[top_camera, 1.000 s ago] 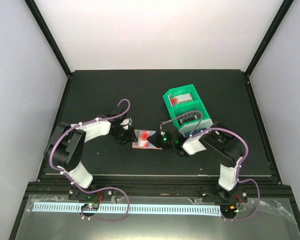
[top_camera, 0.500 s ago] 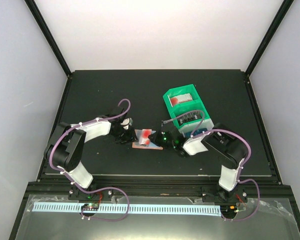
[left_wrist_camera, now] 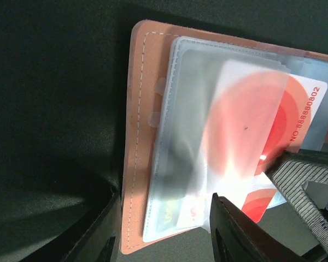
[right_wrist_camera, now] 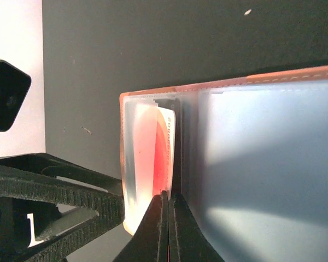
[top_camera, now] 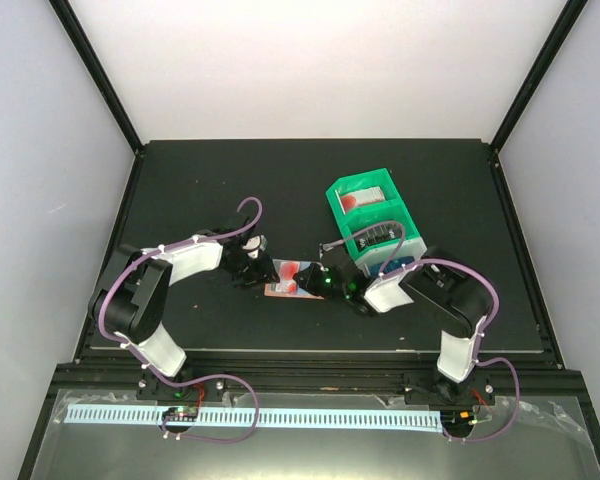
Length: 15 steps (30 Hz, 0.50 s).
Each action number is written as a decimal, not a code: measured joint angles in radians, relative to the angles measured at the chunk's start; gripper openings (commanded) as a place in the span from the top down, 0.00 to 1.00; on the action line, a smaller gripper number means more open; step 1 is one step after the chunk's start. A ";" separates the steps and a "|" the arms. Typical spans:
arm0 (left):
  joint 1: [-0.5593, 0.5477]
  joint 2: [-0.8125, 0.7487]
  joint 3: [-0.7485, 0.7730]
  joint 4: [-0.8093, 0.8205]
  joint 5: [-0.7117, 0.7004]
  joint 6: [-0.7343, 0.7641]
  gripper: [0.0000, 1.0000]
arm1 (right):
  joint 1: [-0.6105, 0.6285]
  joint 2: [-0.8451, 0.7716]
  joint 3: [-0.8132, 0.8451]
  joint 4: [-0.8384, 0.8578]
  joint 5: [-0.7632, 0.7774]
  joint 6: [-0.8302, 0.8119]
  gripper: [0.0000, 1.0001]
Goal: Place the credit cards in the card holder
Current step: Insert the credit card into the card holder.
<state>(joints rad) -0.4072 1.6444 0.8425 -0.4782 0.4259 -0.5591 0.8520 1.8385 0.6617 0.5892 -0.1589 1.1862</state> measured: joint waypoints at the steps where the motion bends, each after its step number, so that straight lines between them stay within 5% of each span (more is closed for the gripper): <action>1: 0.000 0.000 0.000 0.000 0.000 0.000 0.54 | 0.001 0.007 -0.001 0.013 -0.009 0.002 0.99; 15: 0.000 0.000 0.000 -0.001 -0.007 0.000 0.58 | 0.001 0.074 0.011 0.100 -0.053 0.031 0.97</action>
<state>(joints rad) -0.4072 1.6447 0.8421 -0.4793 0.4191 -0.5591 0.8532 1.9129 0.6724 0.6895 -0.2115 1.2171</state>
